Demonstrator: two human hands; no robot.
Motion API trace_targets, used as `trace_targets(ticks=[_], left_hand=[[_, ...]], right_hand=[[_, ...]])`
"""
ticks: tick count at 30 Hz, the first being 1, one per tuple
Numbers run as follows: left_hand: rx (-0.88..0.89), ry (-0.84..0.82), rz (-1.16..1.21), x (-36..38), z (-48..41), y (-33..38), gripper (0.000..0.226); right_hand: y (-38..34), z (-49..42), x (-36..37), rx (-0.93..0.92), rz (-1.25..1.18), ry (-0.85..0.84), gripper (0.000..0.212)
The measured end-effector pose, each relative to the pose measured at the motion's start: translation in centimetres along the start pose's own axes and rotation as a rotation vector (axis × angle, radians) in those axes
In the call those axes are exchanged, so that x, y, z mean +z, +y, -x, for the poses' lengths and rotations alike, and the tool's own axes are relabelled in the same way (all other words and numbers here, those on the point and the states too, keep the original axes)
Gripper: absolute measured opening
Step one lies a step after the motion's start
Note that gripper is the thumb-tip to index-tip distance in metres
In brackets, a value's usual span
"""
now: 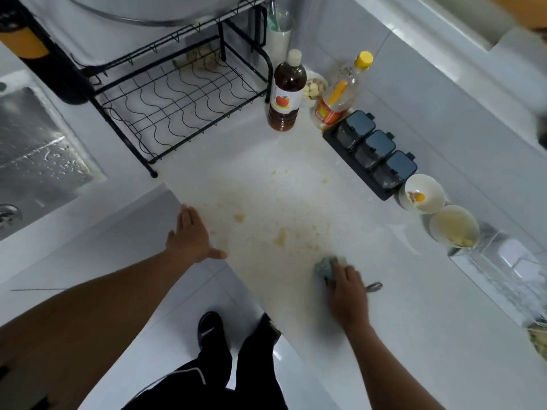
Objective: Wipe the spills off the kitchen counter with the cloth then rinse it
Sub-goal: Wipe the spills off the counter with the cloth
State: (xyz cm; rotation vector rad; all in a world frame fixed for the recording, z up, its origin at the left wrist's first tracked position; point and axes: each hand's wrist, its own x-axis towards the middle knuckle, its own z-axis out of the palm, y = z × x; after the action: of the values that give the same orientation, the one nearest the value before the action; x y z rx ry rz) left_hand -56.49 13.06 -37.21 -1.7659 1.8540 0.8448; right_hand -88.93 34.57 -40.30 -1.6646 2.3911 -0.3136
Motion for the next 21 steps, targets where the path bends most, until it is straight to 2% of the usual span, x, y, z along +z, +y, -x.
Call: trace_targets(ticks=[5, 10, 11, 13, 18, 19, 21], left_hand=[[-0.06, -0.015, -0.036, 0.1, -0.5, 0.9, 0.166], [-0.136, -0.018, -0.068, -0.1, -0.5, 1.7, 0.165], [-0.148, -0.019, -0.073, -0.1, -0.5, 1.9, 0.165], [-0.177, -0.013, -0.09, -0.1, -0.4, 2.3, 0.164], [-0.216, 0.018, -0.141, -0.3, -0.2, 3.2, 0.163], [-0.21, 0.029, -0.156, -0.3, -0.1, 3.3, 0.163], [-0.198, 0.047, -0.164, -0.3, 0.2, 3.2, 0.163]], right_hand=[[9.1, -9.6, -3.1, 0.348, -0.018, 0.055, 0.035], [11.9, -14.7, -4.0, 0.522, -0.054, 0.111, 0.036], [11.4, -14.5, -3.7, 0.511, -0.039, 0.146, 0.039], [10.3, -13.8, -3.1, 0.364, 0.008, 0.192, 0.04], [10.0, -11.5, -1.9, -0.13, 0.017, -0.004, 0.039], [10.4, -11.6, -2.1, -0.152, 0.029, -0.014, 0.039], [10.6, -12.4, -2.1, -0.014, 0.019, 0.035, 0.039]])
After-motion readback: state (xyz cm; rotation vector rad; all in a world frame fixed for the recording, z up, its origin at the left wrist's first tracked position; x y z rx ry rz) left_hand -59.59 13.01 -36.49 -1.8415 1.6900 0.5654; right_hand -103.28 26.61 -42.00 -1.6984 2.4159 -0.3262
